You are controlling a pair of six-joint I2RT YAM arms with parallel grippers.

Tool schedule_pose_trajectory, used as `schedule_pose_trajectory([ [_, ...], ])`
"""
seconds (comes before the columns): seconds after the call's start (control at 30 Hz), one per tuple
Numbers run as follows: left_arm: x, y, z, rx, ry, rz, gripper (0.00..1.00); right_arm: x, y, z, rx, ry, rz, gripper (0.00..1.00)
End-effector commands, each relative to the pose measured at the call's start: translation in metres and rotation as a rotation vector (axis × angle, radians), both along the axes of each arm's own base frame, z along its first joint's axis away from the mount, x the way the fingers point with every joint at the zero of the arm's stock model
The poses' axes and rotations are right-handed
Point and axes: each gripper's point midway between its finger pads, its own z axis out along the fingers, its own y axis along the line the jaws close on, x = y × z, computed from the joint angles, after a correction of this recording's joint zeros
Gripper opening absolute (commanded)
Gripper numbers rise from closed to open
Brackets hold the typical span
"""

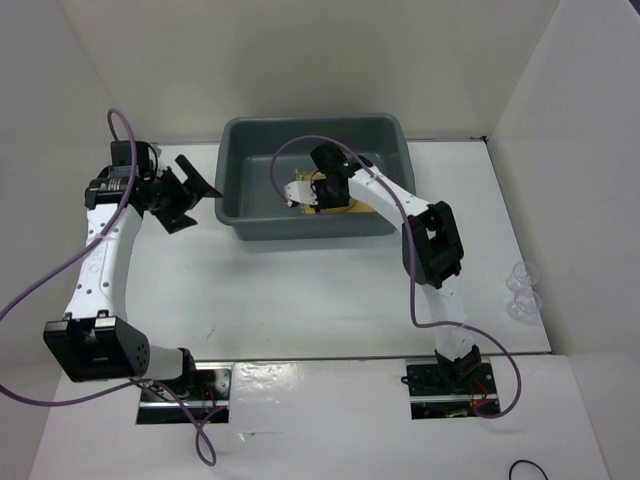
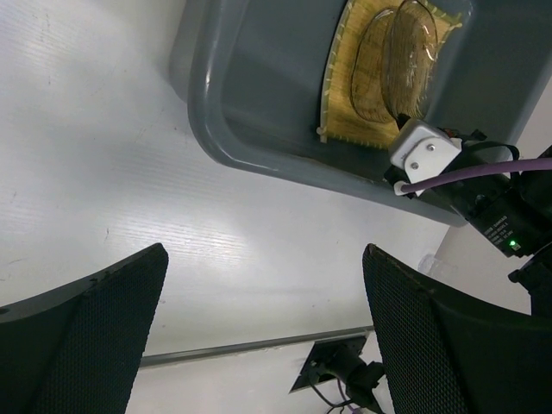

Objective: Place the mixed dishes into the plastic bin

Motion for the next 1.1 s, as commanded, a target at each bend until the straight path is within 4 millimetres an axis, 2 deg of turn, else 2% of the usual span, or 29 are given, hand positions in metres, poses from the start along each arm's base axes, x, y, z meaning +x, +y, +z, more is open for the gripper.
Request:
schedule_pose_trajectory([
  [0.0, 0.007, 0.002, 0.012, -0.011, -0.033, -0.01, 1.0, 0.001, -0.011, 0.013, -0.026, 0.012, 0.003, 0.06],
  [0.17, 0.006, 0.002, 0.015, -0.011, -0.035, -0.01, 1.0, 0.002, -0.021, 0.008, -0.069, 0.031, 0.005, 0.11],
  [0.43, 0.005, 0.001, 0.014, -0.018, -0.023, -0.003, 1.0, 0.001, -0.023, 0.005, -0.081, 0.034, 0.001, 0.36],
  [0.5, 0.002, 0.001, 0.013, -0.018, -0.023, -0.003, 1.0, 0.004, -0.019, 0.01, -0.057, 0.022, -0.007, 0.46],
  [0.6, 0.002, 0.001, 0.013, -0.018, -0.023, -0.003, 1.0, 0.014, -0.008, 0.038, 0.009, -0.024, -0.023, 0.57],
  [0.63, 0.001, 0.001, 0.01, -0.019, -0.014, -0.003, 1.0, 0.019, -0.005, 0.056, 0.037, -0.053, -0.037, 0.59],
  [0.7, 0.001, -0.001, 0.011, -0.032, -0.021, -0.003, 1.0, 0.023, 0.003, 0.08, 0.103, -0.073, -0.065, 0.67],
  [0.73, 0.002, -0.001, 0.012, -0.031, -0.03, -0.003, 1.0, 0.033, 0.004, 0.115, 0.16, -0.138, -0.092, 0.7],
  [0.77, 0.003, -0.002, 0.011, -0.038, -0.033, -0.009, 1.0, 0.031, 0.006, 0.132, 0.196, -0.143, -0.105, 0.76],
  [0.8, 0.002, -0.003, 0.007, -0.045, -0.02, -0.003, 1.0, 0.035, 0.005, 0.14, 0.257, -0.131, -0.164, 0.8],
  [0.83, 0.004, -0.004, 0.01, -0.052, -0.034, -0.011, 1.0, 0.041, 0.01, 0.185, 0.348, -0.207, -0.193, 0.82],
  [0.87, 0.007, -0.004, 0.011, -0.051, -0.046, -0.011, 1.0, 0.048, 0.004, 0.202, 0.399, -0.242, -0.26, 0.82],
  [0.9, 0.004, -0.005, 0.011, -0.056, -0.045, -0.005, 1.0, 0.06, -0.011, 0.204, 0.436, -0.267, -0.42, 0.82],
  [0.93, 0.006, -0.004, 0.013, -0.055, -0.056, -0.005, 1.0, 0.068, -0.023, 0.244, 0.519, -0.367, -0.503, 0.82],
  [0.97, 0.006, -0.004, 0.017, -0.052, -0.077, -0.006, 1.0, 0.073, -0.039, 0.251, 0.54, -0.404, -0.592, 0.81],
  [1.0, 0.008, -0.003, 0.02, -0.044, -0.085, 0.0, 1.0, 0.07, -0.065, 0.246, 0.527, -0.401, -0.727, 0.78],
  [1.07, 0.009, -0.002, 0.023, -0.036, -0.097, -0.007, 1.0, 0.077, -0.119, 0.236, 0.508, -0.411, -0.913, 0.76],
])
